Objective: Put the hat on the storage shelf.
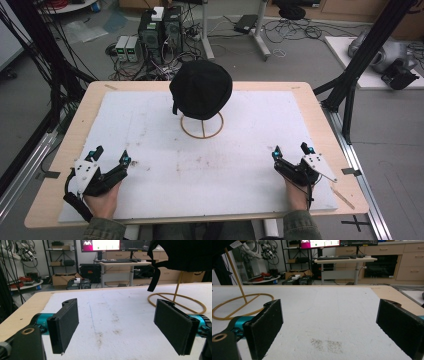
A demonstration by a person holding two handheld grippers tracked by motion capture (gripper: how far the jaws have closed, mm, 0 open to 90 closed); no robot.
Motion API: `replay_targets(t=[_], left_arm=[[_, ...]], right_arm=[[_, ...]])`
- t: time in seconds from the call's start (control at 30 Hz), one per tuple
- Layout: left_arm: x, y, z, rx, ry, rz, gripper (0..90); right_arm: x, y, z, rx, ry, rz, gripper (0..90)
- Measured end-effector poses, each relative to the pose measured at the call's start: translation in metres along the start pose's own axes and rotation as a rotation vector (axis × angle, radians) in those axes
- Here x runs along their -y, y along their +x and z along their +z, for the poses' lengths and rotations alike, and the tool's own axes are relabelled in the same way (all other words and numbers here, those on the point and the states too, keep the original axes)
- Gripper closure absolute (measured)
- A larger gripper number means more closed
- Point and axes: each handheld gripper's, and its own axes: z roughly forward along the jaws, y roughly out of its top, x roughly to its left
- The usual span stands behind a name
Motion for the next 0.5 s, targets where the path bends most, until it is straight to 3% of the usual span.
replay_targets(t=[0.5], left_arm=[[0.0028,0.0044,0.0021,-0.004,0.023,-0.029,20.3]], right_arm=[[0.0010,0.0000,0.0007,-0.002,0.007,-0.003,6.2]])
